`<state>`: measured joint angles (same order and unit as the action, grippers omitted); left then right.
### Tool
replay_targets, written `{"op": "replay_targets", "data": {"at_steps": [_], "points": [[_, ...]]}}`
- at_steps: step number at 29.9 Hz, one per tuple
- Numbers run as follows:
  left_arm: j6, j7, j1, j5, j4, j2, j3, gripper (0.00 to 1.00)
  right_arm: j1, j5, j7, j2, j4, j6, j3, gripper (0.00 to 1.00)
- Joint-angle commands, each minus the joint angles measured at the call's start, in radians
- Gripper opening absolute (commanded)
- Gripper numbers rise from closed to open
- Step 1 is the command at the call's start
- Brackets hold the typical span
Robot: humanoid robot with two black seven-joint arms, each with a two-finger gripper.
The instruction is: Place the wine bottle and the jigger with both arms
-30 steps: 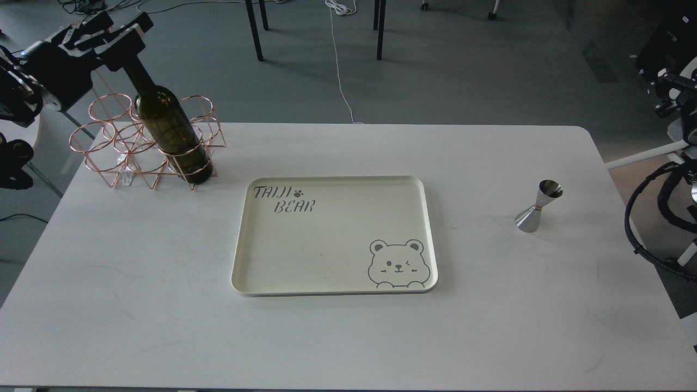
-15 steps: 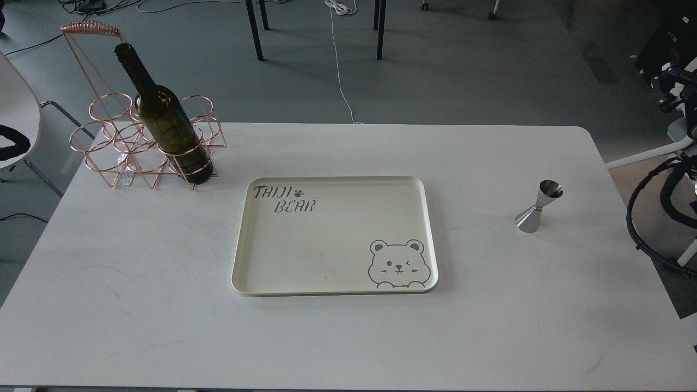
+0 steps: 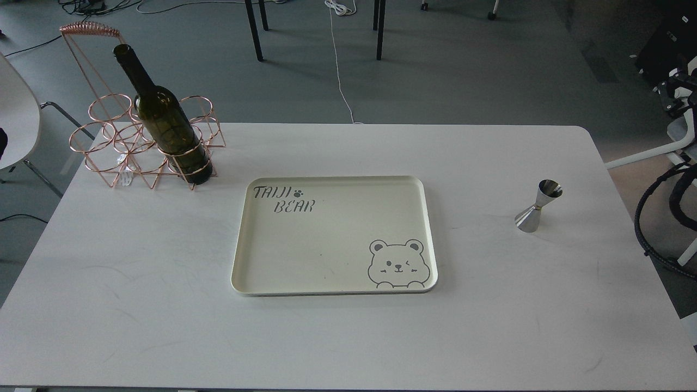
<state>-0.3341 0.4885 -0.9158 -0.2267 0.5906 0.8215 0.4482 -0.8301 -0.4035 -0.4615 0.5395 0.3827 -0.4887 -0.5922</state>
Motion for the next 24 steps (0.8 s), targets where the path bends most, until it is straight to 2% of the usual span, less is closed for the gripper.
{"op": "replay_targets", "data": {"at_steps": [1,3,6,16,24], "points": [[-0.100,0.000,0.073,-0.072,-0.037,-0.016,0.001,0.98,0.011,-0.002,0.007,-0.022,0.001,0.000,-0.003,0.99],[-0.138,0.000,0.107,-0.106,-0.051,-0.044,0.001,0.98,0.017,-0.002,0.026,-0.027,-0.001,0.000,-0.009,0.99],[-0.154,0.000,0.141,-0.149,-0.063,-0.076,0.021,0.98,0.026,-0.006,0.050,-0.036,-0.007,0.000,-0.017,0.99],[-0.155,0.000,0.296,-0.192,-0.064,-0.183,0.245,0.98,0.111,-0.012,0.053,-0.064,-0.015,0.000,-0.014,0.99],[-0.155,0.000,0.347,-0.175,-0.058,-0.197,0.245,0.99,0.105,-0.002,0.050,-0.064,-0.002,0.000,0.005,0.99]]}}
